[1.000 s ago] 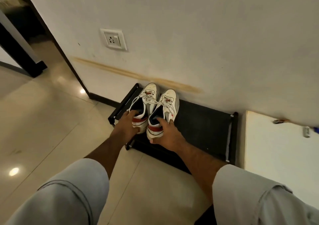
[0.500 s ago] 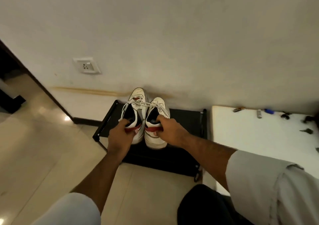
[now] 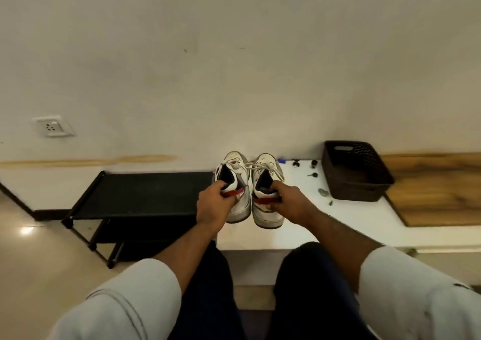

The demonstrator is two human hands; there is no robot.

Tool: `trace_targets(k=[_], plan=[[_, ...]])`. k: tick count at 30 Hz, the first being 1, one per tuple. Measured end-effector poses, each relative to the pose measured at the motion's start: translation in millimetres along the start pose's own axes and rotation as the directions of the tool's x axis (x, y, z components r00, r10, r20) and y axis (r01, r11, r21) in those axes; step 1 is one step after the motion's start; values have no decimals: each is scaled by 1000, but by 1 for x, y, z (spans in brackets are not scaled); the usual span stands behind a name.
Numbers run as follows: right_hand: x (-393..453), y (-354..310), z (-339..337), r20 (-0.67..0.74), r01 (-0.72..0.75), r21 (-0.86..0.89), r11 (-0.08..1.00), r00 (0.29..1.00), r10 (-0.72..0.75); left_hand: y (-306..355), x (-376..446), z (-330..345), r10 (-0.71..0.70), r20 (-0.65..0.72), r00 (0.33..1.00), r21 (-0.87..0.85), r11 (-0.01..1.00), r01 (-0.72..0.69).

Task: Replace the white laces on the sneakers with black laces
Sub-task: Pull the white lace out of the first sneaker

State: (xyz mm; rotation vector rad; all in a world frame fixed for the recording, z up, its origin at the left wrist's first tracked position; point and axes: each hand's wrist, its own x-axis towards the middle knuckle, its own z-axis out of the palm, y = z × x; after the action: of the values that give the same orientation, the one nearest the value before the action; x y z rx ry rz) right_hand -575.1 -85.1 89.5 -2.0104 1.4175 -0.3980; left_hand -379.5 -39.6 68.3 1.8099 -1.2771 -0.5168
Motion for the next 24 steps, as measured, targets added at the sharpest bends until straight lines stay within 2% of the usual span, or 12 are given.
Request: trace_targets(k=[4, 9, 14, 16, 19, 21, 22, 24], plan=[[-9, 44, -3, -64, -70, 67, 995, 995, 74, 2, -15, 42, -36, 46, 998, 41, 999, 34], [0, 69, 3, -17, -105, 59, 993, 994, 106, -15, -21, 62, -58, 91, 994, 75, 996, 51], [17, 84, 20, 95, -131, -83, 988, 986, 139, -49, -21, 70, -111, 240, 965, 105, 991, 88], [26, 80, 20, 102, -156, -124, 980, 980, 168, -59, -17, 70, -105, 283, 953, 69, 994, 89], [37, 62, 17, 179, -162, -299, 941, 958, 222, -67, -4, 62, -86, 323, 943, -2, 996, 91], [43, 45, 18, 67, -133, -315, 940, 985, 161, -69, 5, 56, -81, 274, 958, 20, 997, 78], [45, 36, 22, -49, -111, -230, 967, 994, 102, -68, 10, 53, -80, 212, 974, 15, 997, 78], [61, 21, 39, -250, -60, 117, 991, 964, 87, -69, 30, 53, -117, 103, 988, -100, 987, 127]])
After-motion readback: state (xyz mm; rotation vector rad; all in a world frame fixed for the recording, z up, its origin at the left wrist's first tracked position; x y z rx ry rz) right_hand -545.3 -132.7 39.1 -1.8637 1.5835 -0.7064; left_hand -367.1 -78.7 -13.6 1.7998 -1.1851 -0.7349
